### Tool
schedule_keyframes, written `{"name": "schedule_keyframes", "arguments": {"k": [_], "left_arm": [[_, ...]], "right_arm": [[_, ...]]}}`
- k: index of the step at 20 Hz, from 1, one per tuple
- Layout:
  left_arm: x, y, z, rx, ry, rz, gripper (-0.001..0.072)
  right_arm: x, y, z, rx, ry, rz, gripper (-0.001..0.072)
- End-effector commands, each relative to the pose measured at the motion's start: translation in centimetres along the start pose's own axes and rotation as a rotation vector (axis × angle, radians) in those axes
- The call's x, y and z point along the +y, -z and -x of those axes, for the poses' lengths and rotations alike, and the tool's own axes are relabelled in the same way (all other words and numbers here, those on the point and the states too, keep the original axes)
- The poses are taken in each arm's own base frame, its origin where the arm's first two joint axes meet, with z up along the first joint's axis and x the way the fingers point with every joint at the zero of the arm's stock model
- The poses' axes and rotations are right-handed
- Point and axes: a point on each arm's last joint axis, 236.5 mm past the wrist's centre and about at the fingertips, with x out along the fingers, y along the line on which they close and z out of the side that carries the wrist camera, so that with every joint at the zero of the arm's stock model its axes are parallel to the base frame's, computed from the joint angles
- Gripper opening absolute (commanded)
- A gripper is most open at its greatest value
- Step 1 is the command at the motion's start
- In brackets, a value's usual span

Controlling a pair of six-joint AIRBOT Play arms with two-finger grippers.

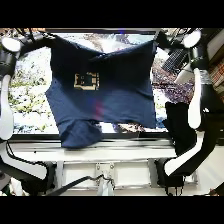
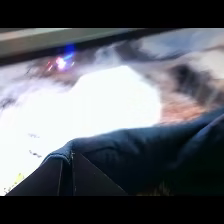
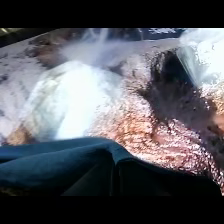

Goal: Fold the clothes and pants, and hang the long-sleeved shirts on hangers.

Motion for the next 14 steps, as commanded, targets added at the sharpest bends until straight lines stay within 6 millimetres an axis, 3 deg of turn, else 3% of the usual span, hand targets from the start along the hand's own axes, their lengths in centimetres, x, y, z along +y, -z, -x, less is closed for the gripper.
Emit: {"name": "schedule_keyframes", "arguments": {"k": [1,3,6,9,14], "left_arm": [[2.7,2.7,-3.1,-0.005,-0.088,0.060,0.0010],[3.0,2.6,-3.1,-0.014,-0.097,0.083,0.0010],[1.1,3.9,-2.8,0.055,-0.022,0.154,0.0010],[-1.0,8.1,-2.0,0.239,0.069,0.106,0.0008],[-0.9,13.2,0.4,0.472,0.089,0.138,0.0008]], "right_arm": [[-3.6,0.9,-4.1,-0.028,0.039,-0.034,0.0028],[-4.4,1.2,-4.3,-0.013,0.046,-0.045,0.0028],[-5.0,2.6,-4.0,0.049,0.051,-0.052,0.0029],[-5.6,6.1,-3.4,0.201,0.069,-0.033,0.0028],[-7.9,12.3,-0.9,0.491,0.155,0.053,0.0028]]}}
